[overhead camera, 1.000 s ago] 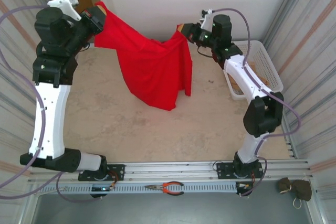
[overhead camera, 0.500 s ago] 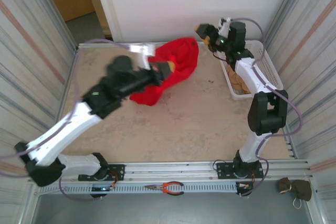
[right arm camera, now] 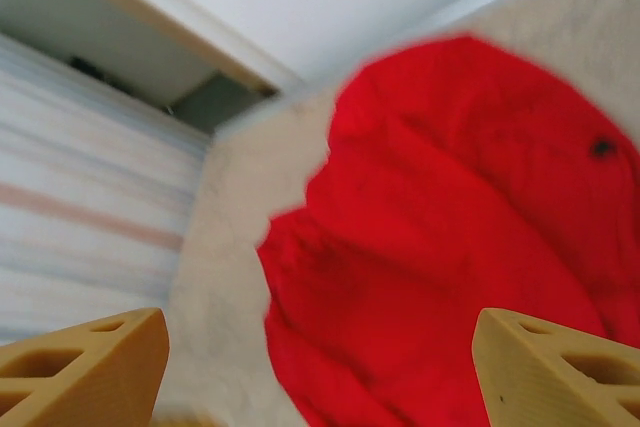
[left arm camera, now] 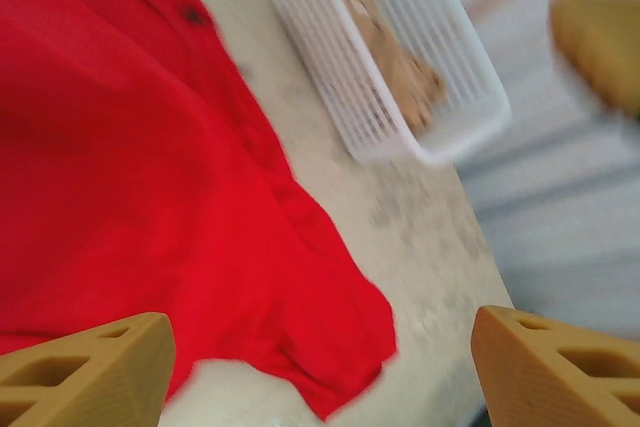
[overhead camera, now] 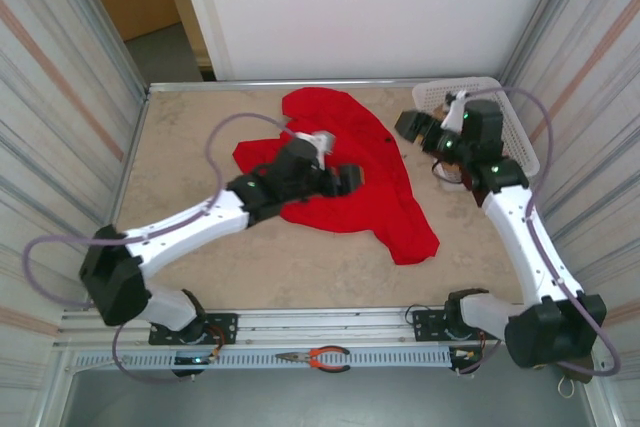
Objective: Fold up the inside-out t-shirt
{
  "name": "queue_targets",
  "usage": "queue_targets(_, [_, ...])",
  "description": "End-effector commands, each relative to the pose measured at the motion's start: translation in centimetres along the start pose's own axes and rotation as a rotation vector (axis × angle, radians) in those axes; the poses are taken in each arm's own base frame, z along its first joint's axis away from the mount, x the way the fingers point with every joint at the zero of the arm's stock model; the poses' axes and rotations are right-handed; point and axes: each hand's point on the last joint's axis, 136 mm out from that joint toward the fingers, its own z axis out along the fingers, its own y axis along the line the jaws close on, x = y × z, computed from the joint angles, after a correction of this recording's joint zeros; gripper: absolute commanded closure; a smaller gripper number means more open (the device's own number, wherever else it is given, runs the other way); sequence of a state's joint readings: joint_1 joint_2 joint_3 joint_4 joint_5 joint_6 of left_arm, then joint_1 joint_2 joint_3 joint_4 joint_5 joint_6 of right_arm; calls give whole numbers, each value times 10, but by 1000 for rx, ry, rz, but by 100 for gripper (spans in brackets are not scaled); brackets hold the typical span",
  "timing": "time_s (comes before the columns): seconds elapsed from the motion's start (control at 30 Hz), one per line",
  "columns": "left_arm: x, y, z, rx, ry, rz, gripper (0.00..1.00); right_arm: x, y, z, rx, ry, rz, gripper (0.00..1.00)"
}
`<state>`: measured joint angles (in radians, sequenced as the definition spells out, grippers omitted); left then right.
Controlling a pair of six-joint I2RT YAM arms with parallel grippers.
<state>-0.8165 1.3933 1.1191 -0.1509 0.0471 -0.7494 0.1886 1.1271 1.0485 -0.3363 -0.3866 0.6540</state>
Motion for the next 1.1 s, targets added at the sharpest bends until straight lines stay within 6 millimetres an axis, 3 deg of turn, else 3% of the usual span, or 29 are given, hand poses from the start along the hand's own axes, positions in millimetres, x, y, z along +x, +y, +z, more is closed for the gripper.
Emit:
queue_targets(0.0, [-8,81,-23,-222,18,-106,21,80,-69,10,277,203,-27,18])
queue_targets(0.03, [-10,111,-29,-294,33,-150,21,95,-82,8,327,231,-33,18])
queue_targets(0.13, [-17,168,-39,-376,57,-212,20,130,-119,-5,456,289,-26,16])
queue_targets(0.23, [-20,213,-41,-468,115,-217,21,153,-154,-25,591,308,6,15])
queue_targets(0.33, [-16,238,-29,-523,205,-180,25,166,-176,-44,650,286,69,10])
queue_targets(0.6, [-14,271,6,-589,314,-77,33,188,-191,-61,635,262,253,6])
queue_targets(1.07, [-15,291,38,-602,361,-27,55,199,-198,-39,613,288,326,9])
